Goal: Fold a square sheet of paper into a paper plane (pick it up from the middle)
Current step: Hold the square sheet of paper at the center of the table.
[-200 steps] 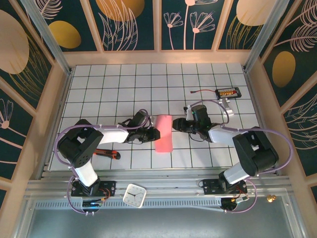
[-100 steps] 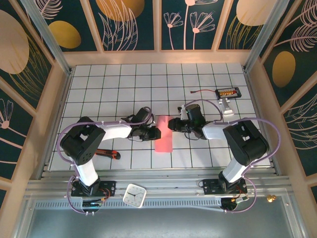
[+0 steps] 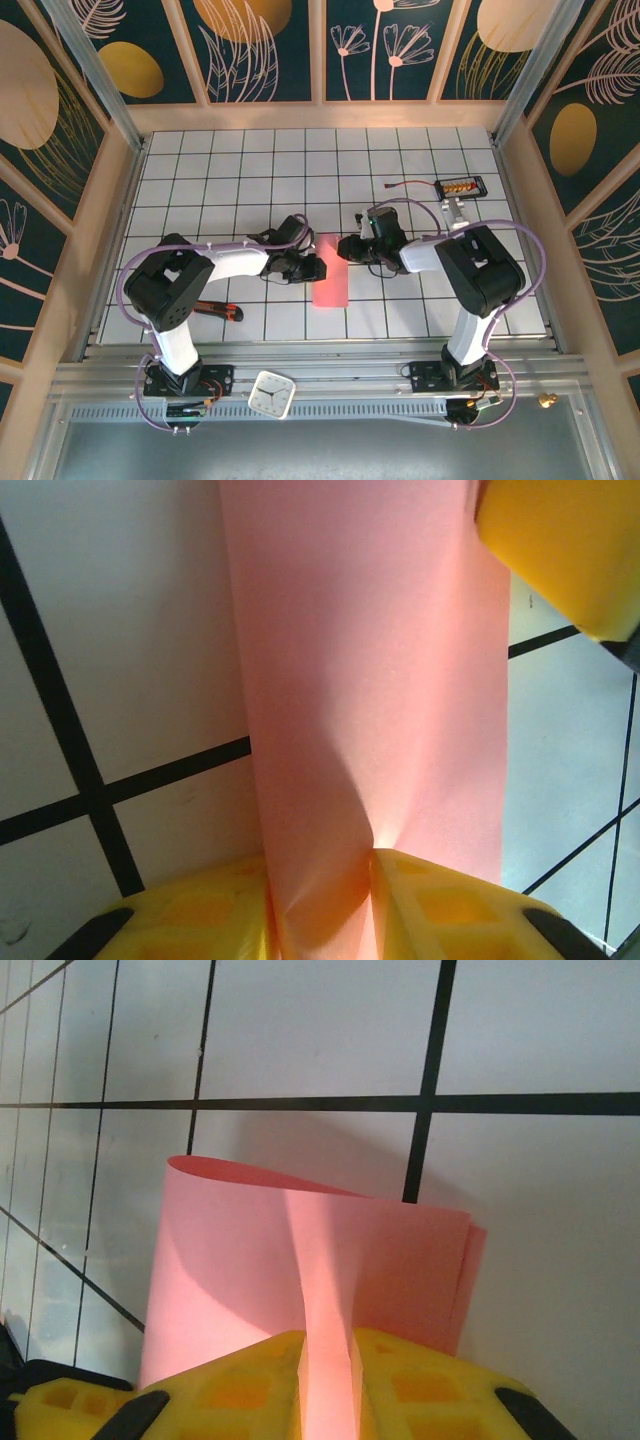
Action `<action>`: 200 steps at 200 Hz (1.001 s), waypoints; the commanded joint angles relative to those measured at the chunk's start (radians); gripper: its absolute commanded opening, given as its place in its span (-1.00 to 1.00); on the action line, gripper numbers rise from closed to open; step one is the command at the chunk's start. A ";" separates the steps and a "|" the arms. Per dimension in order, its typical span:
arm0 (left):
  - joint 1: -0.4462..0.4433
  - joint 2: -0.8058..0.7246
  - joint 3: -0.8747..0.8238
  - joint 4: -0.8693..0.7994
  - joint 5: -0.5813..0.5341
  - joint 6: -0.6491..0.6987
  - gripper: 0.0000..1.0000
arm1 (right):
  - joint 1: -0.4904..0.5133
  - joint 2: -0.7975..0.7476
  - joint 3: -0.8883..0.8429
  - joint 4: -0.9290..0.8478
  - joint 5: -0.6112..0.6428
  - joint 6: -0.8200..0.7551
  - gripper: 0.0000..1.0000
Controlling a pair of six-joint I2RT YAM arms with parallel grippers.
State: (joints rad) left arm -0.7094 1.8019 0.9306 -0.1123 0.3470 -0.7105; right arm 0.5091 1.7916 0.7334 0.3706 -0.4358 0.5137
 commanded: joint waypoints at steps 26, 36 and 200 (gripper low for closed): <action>0.007 0.057 -0.017 -0.047 -0.129 -0.001 -0.41 | -0.012 0.025 0.040 0.023 0.001 -0.026 -0.60; 0.007 0.059 -0.018 -0.048 -0.129 -0.001 -0.42 | -0.016 0.018 0.036 0.022 -0.003 -0.026 -0.60; 0.007 0.077 -0.007 -0.091 -0.147 0.008 -0.43 | -0.088 -0.245 -0.067 -0.084 0.001 -0.072 -0.56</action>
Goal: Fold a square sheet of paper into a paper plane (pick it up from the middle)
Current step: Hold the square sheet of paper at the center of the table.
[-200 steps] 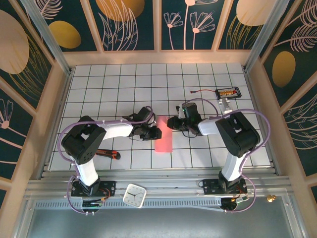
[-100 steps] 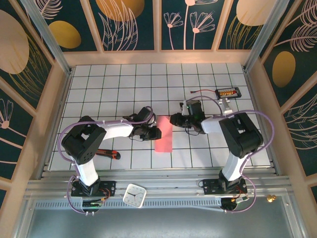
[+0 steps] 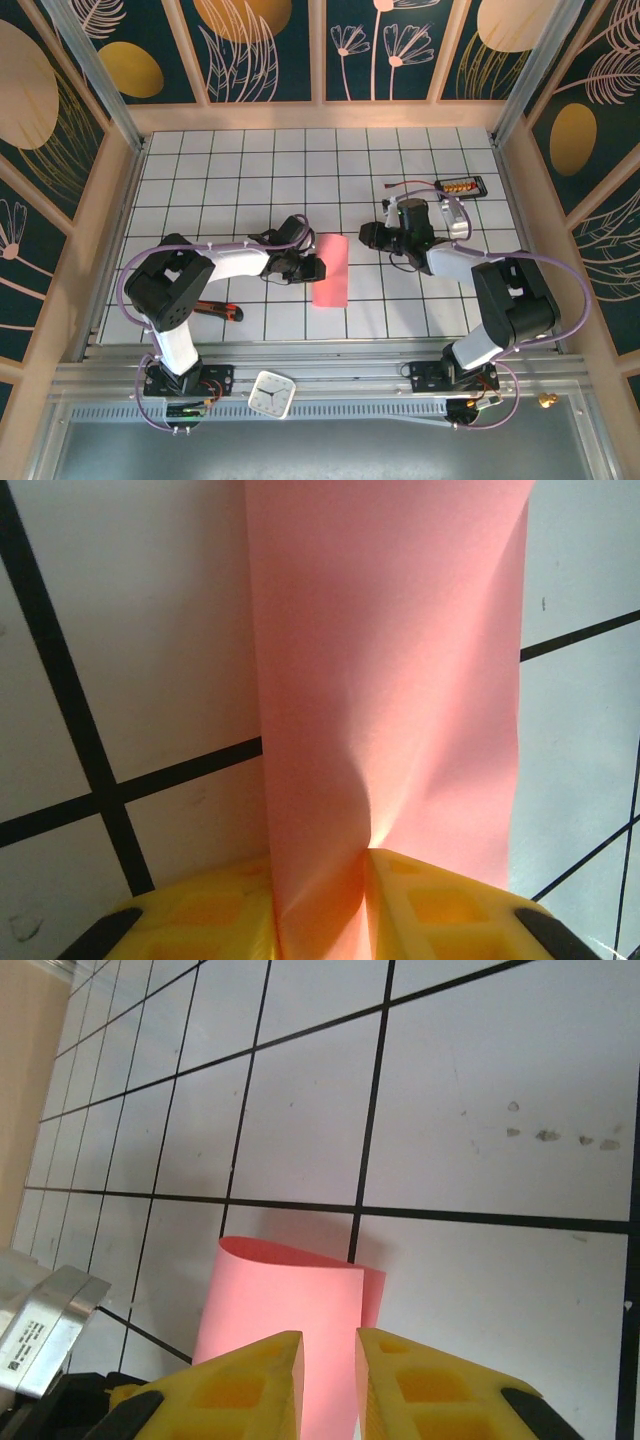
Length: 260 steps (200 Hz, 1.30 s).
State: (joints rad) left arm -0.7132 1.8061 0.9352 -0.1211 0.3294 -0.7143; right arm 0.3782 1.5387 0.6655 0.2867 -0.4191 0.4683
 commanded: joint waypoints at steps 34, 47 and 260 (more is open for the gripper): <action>0.011 0.085 -0.006 -0.097 -0.127 0.025 -0.39 | 0.105 0.095 0.043 0.064 -0.052 0.002 -0.59; 0.011 0.089 -0.002 -0.104 -0.127 0.030 -0.38 | 0.114 0.134 0.062 0.086 -0.062 0.012 -0.60; 0.011 0.095 0.008 -0.141 -0.165 0.051 -0.39 | 0.117 0.233 0.112 0.073 -0.070 0.004 -0.65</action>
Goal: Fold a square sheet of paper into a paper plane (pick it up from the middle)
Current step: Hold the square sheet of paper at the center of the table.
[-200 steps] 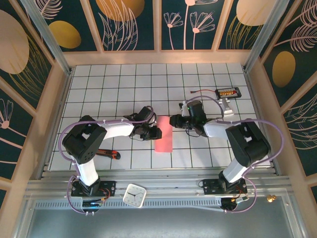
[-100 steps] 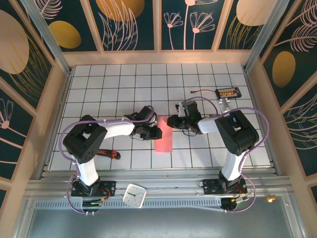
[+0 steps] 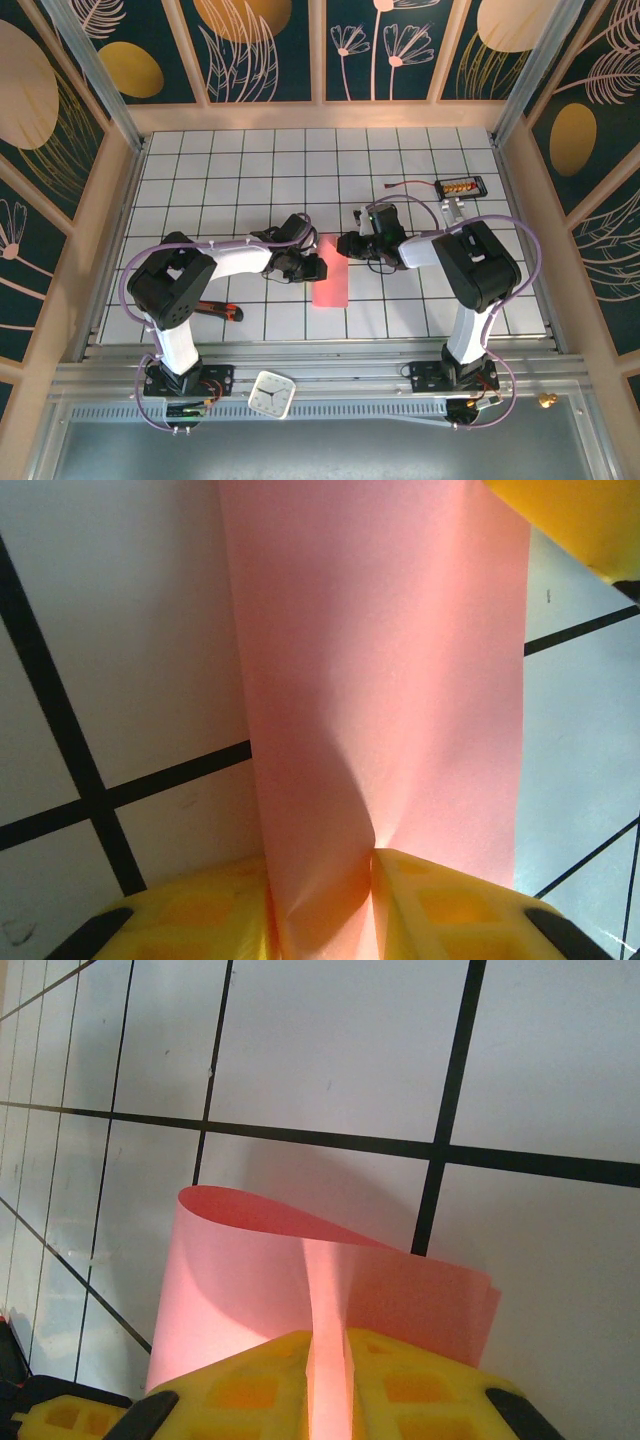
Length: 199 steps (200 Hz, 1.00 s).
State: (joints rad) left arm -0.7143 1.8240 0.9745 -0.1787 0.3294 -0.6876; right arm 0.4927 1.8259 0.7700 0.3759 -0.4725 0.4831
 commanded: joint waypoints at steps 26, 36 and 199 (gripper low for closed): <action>0.012 0.080 -0.033 -0.085 -0.167 0.026 -0.39 | 0.003 -0.099 -0.012 -0.031 -0.032 -0.012 -0.65; 0.012 0.080 -0.033 -0.085 -0.166 0.026 -0.39 | 0.003 -0.114 -0.021 -0.040 -0.034 -0.015 -0.65; 0.012 0.081 -0.041 -0.077 -0.165 0.024 -0.40 | 0.028 -0.159 -0.107 -0.073 -0.141 0.021 -0.96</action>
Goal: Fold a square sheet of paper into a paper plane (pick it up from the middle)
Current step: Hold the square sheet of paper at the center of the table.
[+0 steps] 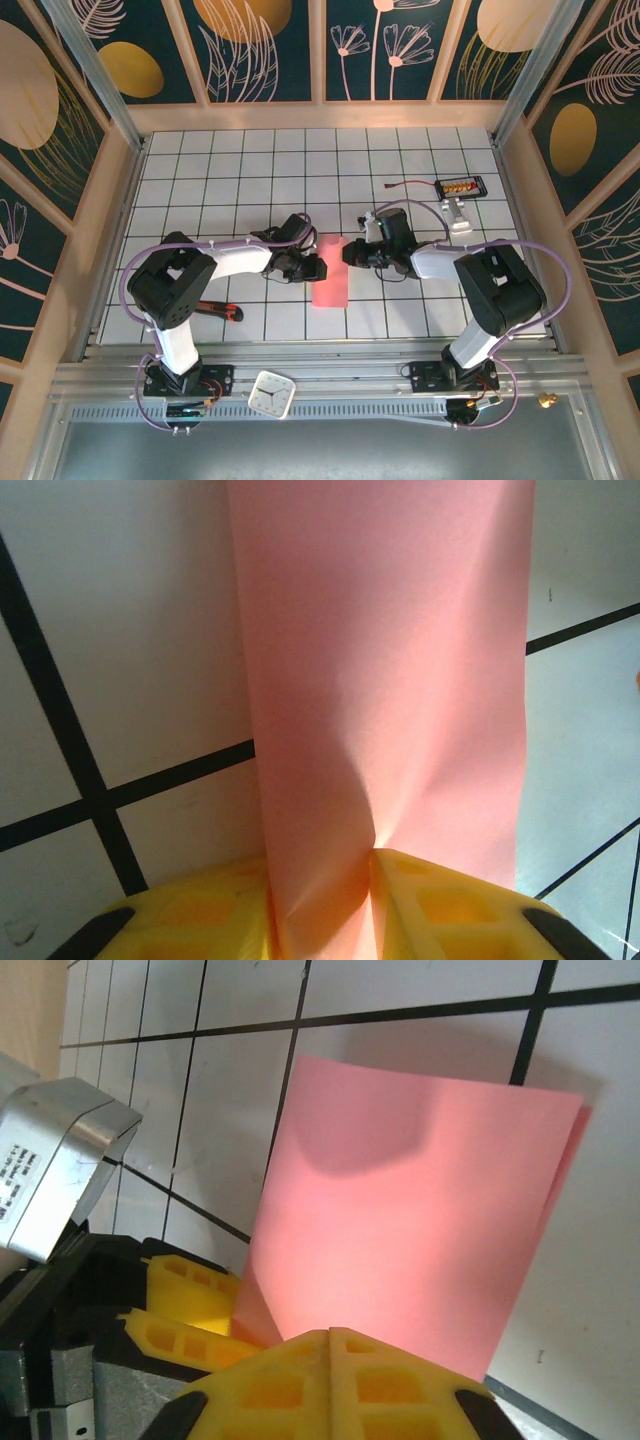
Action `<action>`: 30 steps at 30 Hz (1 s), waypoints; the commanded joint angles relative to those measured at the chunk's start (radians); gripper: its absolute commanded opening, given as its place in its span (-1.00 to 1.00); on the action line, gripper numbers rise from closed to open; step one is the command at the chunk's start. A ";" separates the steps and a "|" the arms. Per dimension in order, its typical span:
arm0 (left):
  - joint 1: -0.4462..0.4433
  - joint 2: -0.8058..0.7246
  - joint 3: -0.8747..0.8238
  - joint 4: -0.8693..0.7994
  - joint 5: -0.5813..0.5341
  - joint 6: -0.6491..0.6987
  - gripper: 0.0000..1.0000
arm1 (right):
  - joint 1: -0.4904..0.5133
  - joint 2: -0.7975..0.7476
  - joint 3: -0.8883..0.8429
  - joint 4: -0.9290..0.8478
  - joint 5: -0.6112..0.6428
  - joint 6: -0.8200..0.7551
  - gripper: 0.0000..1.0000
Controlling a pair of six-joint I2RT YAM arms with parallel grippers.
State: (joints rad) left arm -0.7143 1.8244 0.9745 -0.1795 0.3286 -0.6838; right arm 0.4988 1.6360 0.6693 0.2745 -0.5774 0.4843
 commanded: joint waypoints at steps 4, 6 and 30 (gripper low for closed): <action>0.013 0.081 -0.040 -0.077 -0.165 0.021 -0.40 | 0.035 0.055 0.001 0.026 -0.034 0.026 -1.00; 0.012 0.081 -0.040 -0.077 -0.164 0.021 -0.40 | 0.038 0.073 0.005 0.013 -0.022 0.027 -1.00; 0.012 0.085 -0.044 -0.088 -0.171 0.029 -0.37 | -0.125 -0.035 -0.002 -0.016 -0.014 0.033 -1.00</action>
State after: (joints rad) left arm -0.7151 1.8244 0.9745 -0.1795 0.3290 -0.6807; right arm 0.3965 1.6363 0.6720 0.2798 -0.5987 0.5224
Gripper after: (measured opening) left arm 0.311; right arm 0.057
